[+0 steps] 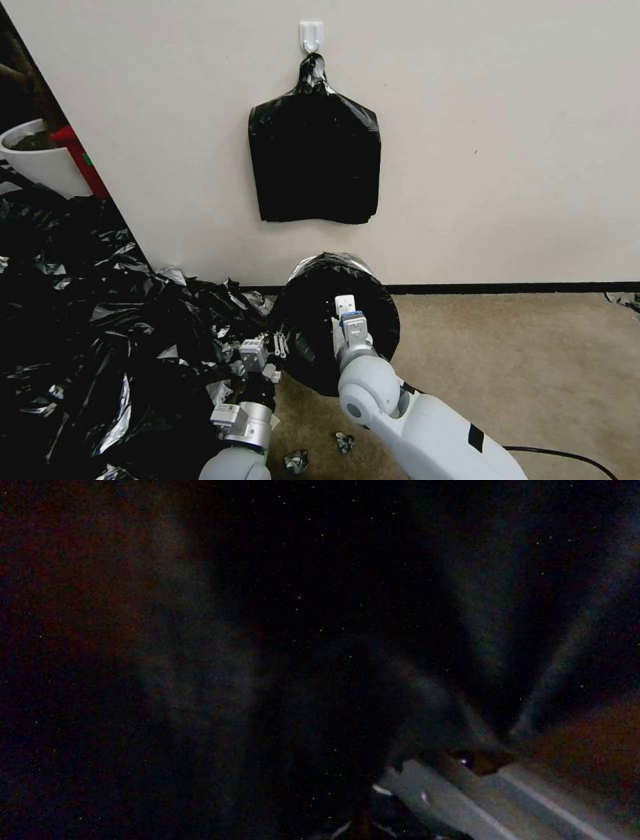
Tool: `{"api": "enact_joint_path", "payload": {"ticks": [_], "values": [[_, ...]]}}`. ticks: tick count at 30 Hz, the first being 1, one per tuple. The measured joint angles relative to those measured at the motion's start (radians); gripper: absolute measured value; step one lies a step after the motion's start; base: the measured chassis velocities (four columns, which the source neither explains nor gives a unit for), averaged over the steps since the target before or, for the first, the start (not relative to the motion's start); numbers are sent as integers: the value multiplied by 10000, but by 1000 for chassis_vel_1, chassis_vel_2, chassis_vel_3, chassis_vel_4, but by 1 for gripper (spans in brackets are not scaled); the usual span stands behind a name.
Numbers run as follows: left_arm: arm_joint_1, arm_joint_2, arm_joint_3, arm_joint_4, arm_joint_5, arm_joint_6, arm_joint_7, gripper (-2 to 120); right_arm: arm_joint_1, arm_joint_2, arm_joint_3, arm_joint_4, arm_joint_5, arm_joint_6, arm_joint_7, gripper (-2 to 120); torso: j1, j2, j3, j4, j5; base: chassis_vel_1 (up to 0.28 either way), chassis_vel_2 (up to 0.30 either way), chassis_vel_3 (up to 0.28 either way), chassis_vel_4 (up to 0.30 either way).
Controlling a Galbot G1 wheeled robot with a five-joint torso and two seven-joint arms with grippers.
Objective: Place a trash bag onto the trash bin.
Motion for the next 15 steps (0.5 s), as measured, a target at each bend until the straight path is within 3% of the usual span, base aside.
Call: {"api": "enact_joint_path", "payload": {"ticks": [15], "values": [[269,0,160,-464,71,373,-40,2,46,90,65,-503,-846,26,-75,0,0,0,0,0,0,0,0,0,0]]}}
